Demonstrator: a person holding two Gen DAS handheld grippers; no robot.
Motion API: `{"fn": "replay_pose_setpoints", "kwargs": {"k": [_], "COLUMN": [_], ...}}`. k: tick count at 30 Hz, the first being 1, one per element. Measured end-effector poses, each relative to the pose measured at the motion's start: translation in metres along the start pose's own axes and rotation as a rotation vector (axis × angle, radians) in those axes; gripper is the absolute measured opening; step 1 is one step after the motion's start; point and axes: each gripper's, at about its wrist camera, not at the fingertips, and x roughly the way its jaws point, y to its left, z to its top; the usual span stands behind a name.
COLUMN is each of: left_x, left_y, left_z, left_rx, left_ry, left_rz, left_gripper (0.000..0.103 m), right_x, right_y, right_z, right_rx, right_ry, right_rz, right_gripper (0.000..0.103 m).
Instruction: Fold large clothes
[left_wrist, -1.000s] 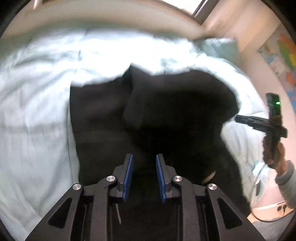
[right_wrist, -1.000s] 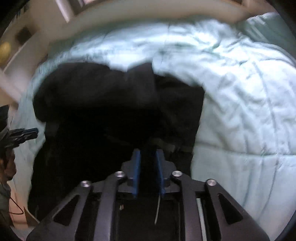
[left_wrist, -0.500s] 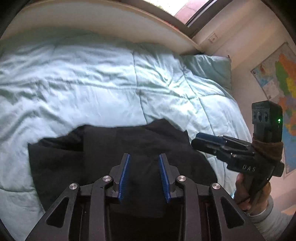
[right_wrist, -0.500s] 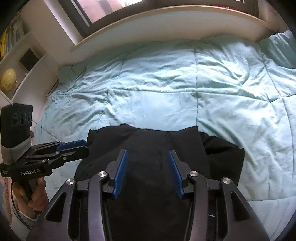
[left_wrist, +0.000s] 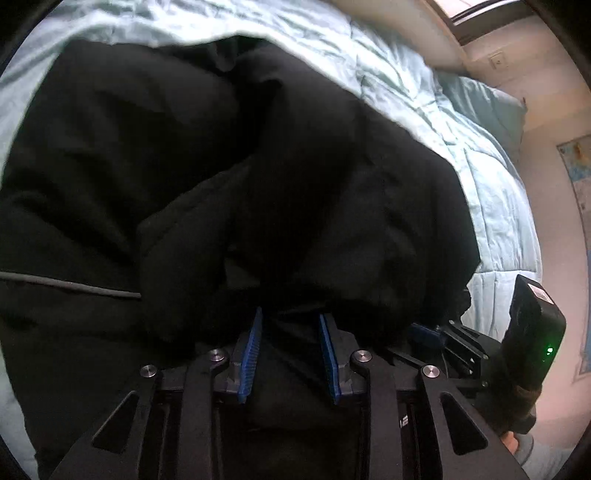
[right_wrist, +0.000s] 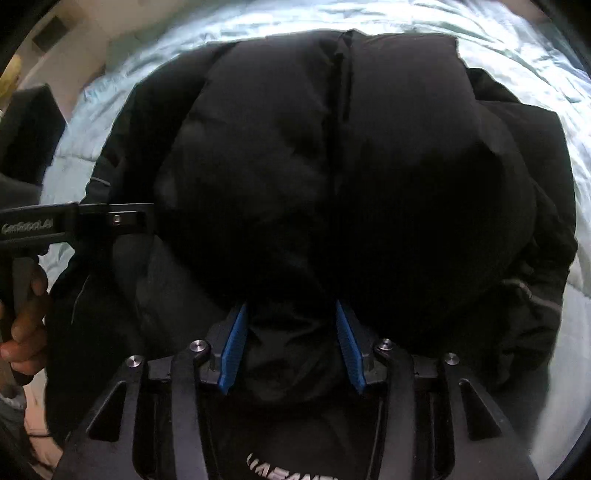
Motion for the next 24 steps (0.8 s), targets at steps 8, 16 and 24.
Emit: {"fn": "replay_pose_setpoints", "kwargs": {"k": [8,16,24], "left_x": [-0.050,-0.011,-0.109], "left_y": [-0.039,-0.011,0.004], "left_z": [-0.024,-0.029,-0.085], "left_rx": [0.124,-0.009,-0.019], "left_ry": [-0.079,-0.022,-0.099], "left_rz": [-0.121,-0.050,0.025], "left_gripper": [0.039,0.039,0.040], "right_x": [-0.065,-0.023,-0.105], "right_y": [0.025,-0.001,-0.020], "right_z": [-0.005,-0.008,-0.039], "right_rx": [-0.093,0.034,0.092], "right_ry": [-0.105,0.004,-0.078], "right_rz": [0.011,0.021,0.018], "right_gripper": [0.050,0.050,0.051]}}
